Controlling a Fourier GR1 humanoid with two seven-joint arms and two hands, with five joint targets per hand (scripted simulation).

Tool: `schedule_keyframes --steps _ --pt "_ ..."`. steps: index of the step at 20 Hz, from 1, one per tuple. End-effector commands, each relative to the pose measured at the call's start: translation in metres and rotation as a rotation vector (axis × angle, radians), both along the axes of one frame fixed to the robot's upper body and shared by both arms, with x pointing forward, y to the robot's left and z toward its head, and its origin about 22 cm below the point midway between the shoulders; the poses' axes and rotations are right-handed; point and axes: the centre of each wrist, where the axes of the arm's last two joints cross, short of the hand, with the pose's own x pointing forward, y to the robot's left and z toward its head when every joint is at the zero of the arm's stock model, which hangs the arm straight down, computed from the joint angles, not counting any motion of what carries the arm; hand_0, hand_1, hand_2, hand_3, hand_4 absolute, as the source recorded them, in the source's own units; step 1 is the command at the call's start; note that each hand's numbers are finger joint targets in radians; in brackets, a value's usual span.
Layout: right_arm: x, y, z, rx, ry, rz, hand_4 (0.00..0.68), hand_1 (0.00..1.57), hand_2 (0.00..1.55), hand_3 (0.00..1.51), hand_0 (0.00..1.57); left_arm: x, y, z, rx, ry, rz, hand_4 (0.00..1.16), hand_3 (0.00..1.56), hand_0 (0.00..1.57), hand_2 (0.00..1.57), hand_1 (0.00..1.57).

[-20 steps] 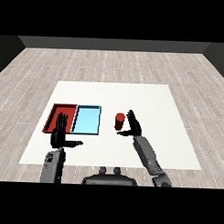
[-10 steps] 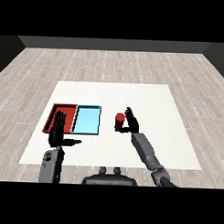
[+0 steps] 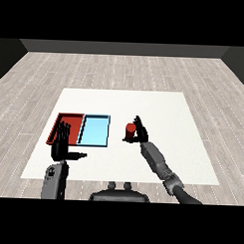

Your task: Pick the red can and put it in the red box

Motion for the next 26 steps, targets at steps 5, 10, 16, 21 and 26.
schedule_keyframes --steps 5,10,16,21,26 --pt "0.002 0.010 -0.005 -0.025 0.021 0.020 0.000 0.00 0.00 0.00 0.00 0.005 0.000 0.000 -0.004 0.004 0.021 0.00 0.00 0.00 0.00 0.00" --pt "0.018 0.022 0.011 -0.016 0.011 0.023 0.000 0.00 0.00 0.00 0.00 -0.008 -0.005 0.010 0.013 -0.026 0.024 0.00 0.00 0.00 0.00 0.00" --pt "0.023 0.022 0.013 -0.026 0.037 0.019 0.000 0.00 0.00 0.00 0.00 -0.001 0.003 -0.004 0.017 -0.004 0.038 0.00 0.00 0.00 0.00 0.00" --pt "0.026 0.031 0.022 -0.142 0.169 -0.124 0.208 0.99 1.10 1.02 0.99 0.008 -0.017 0.004 -0.023 -0.004 0.033 0.00 0.00 0.00 0.00 0.00" --pt "0.018 0.027 0.008 -0.354 0.189 -0.186 0.534 1.45 1.45 1.41 1.45 -0.001 -0.001 -0.011 -0.008 -0.019 0.024 0.00 0.00 0.00 0.00 0.00"
